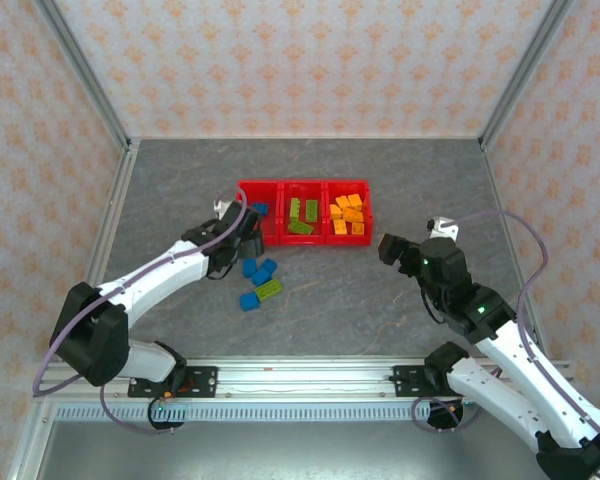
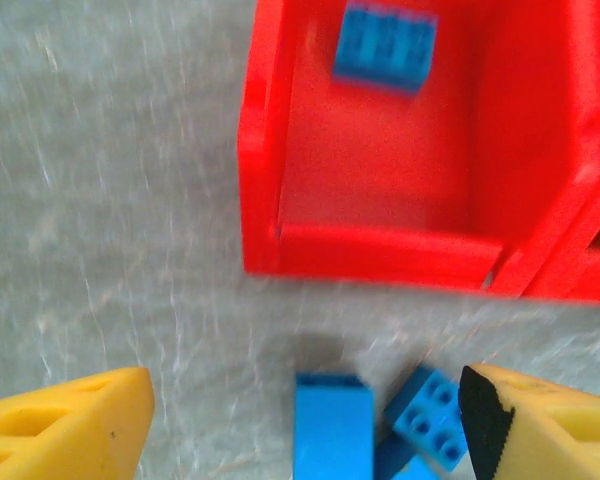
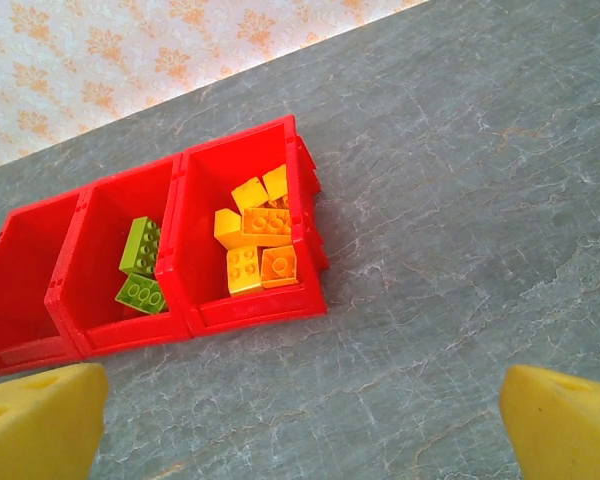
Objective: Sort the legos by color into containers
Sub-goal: Pick up the lego from the center of the table.
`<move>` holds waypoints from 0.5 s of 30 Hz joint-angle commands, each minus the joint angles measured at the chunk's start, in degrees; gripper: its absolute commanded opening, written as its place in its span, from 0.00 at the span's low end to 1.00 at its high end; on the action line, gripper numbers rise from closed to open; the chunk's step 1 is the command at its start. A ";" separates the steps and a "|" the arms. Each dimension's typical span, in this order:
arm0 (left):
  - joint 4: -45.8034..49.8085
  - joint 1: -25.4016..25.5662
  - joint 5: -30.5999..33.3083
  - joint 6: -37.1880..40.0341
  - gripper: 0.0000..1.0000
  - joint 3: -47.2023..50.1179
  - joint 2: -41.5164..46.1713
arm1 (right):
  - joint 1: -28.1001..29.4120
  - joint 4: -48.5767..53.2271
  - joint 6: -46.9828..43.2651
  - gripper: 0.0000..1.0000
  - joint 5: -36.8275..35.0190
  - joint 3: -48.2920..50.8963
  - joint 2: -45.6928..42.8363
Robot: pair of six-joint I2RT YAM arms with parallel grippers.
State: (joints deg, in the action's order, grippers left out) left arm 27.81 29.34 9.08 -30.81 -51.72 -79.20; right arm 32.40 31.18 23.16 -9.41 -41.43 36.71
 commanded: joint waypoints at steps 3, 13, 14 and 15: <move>-3.75 0.64 -4.11 -2.40 0.87 4.79 0.05 | -0.15 -0.42 -0.21 1.00 -0.34 0.65 -0.26; -8.16 0.74 -7.81 -2.15 0.93 7.94 -4.18 | -0.14 -0.15 0.03 1.00 -0.52 0.65 -0.33; -8.21 0.73 -7.41 -2.23 0.95 7.79 -4.45 | -0.13 -0.15 0.05 1.00 -0.55 0.65 -0.27; -8.19 0.79 -6.95 -2.37 0.99 7.69 -4.71 | -0.15 -0.15 0.02 1.00 -0.52 0.65 -0.26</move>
State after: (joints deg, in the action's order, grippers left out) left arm 21.78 29.69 2.07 -32.12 -44.18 -83.33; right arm 32.40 31.18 23.16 -9.41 -41.32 36.71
